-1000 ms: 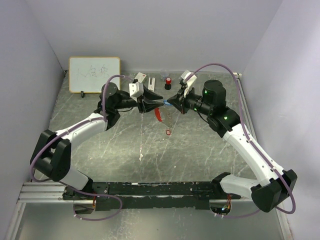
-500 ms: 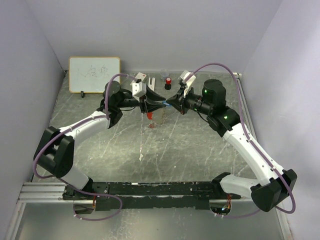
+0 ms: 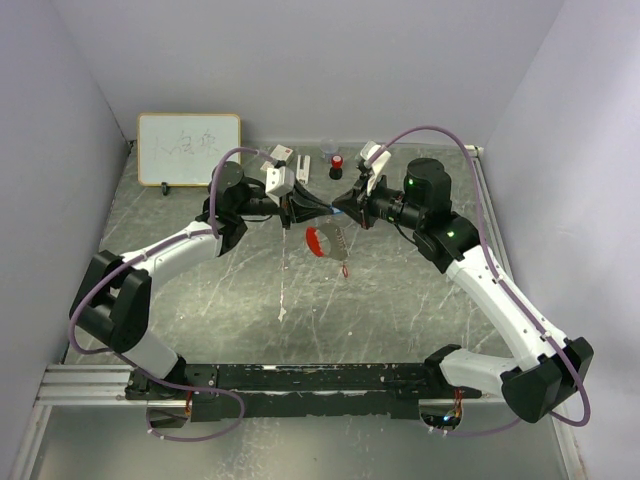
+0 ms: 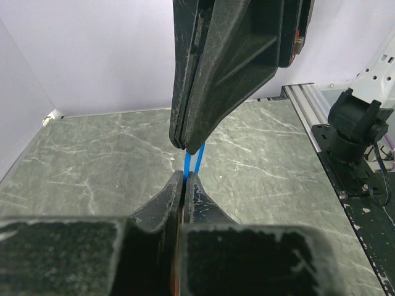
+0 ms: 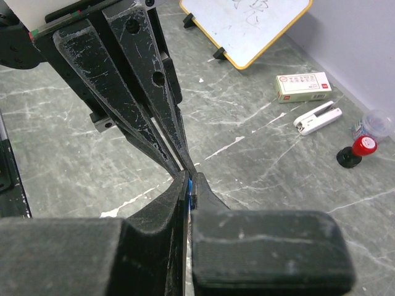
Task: Put the keys on the keyring
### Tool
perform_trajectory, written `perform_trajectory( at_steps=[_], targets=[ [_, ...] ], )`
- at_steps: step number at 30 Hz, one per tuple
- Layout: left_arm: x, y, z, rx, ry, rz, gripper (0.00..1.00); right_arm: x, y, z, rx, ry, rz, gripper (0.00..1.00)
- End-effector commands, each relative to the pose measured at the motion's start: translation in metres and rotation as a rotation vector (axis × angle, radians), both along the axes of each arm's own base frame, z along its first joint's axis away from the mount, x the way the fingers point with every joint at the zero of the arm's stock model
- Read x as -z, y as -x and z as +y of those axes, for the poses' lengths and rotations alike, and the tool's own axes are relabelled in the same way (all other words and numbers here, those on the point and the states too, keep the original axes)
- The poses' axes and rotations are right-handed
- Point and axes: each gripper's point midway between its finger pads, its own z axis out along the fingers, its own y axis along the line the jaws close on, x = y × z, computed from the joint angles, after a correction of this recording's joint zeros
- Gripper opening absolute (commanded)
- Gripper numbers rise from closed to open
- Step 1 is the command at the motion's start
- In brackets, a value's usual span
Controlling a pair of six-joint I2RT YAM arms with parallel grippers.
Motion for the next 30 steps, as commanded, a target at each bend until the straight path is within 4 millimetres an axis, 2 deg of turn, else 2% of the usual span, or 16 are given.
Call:
perform_trajectory(
  at_steps=[1,7,13,14,23,30],
  targets=[
    [-0.015,0.006,-0.004,0.046,0.026,-0.054,0.07,-0.021,-0.003,0.002,-0.007,-0.030,-0.056,0.00],
    [-0.016,0.002,-0.003,0.013,0.024,-0.045,0.07,-0.020,-0.004,-0.001,0.014,-0.031,-0.049,0.00],
    [-0.022,0.002,-0.001,0.000,0.025,-0.051,0.07,-0.021,-0.001,-0.004,0.026,-0.046,-0.068,0.37],
    [-0.023,0.002,-0.001,0.003,0.026,-0.050,0.07,-0.022,0.000,-0.004,0.026,-0.048,-0.073,0.40],
    [-0.031,0.009,0.005,0.048,0.043,-0.054,0.07,-0.013,0.012,0.002,-0.076,-0.038,-0.080,0.41],
    [-0.043,0.011,0.013,0.099,0.057,-0.035,0.07,-0.013,0.005,-0.009,-0.109,-0.100,-0.056,0.39]
  ],
)
